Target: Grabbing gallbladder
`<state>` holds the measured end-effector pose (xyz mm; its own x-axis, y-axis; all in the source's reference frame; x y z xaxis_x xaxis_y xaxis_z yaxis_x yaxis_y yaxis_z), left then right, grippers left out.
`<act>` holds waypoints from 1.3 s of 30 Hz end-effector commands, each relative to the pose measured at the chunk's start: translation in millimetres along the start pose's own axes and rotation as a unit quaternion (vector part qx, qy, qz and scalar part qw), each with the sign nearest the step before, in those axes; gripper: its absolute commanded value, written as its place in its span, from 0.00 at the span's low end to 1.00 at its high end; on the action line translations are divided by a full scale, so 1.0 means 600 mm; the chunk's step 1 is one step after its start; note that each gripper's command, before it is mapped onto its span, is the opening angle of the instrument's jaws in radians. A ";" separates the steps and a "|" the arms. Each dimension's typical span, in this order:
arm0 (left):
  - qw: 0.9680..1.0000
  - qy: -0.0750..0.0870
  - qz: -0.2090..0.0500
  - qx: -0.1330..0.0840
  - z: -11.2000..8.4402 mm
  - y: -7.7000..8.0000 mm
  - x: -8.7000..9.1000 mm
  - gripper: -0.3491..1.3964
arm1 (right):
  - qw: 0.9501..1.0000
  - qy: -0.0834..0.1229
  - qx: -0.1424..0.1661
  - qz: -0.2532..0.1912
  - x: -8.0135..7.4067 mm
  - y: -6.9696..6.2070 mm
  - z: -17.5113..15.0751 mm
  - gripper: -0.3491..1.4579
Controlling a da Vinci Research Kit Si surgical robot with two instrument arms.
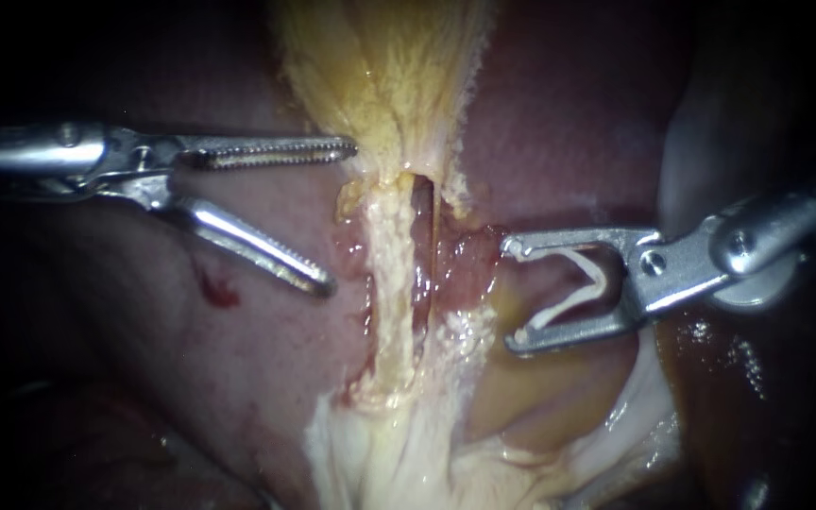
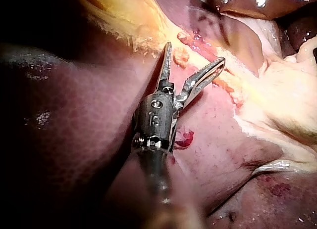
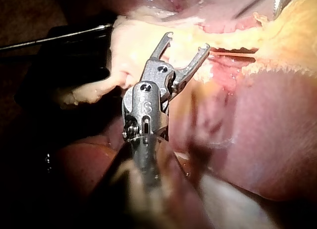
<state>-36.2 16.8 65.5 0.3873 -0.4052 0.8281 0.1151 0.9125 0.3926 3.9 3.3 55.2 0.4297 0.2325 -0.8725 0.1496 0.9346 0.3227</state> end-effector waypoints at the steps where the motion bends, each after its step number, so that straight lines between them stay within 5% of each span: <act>1: 1.000 0.004 0.000 -0.005 0.0001 0.0001 0.0003 0.64 | 1.000 0.000 0.000 0.000 0.0000 0.0000 0.0000 0.46; 24: 0.998 0.017 -0.049 -0.047 0.0016 0.0032 0.0036 0.55 | 1.000 0.000 0.000 0.003 0.0002 -0.0001 0.0001 0.46; 36: 0.995 0.029 -0.072 -0.065 0.0018 0.0036 0.0051 0.35 | 1.000 0.000 0.000 0.003 0.0002 0.0000 0.0002 0.46; 39: 0.994 0.035 -0.075 -0.067 0.0015 0.0039 0.0055 0.20 | 1.000 0.000 0.000 0.003 0.0002 0.0000 0.0002 0.46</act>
<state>-35.4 17.6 69.6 0.4224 -0.5380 0.7295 0.2975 0.8425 0.4491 4.1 3.3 55.1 0.4303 0.2383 -0.8706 0.1464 0.9333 0.3279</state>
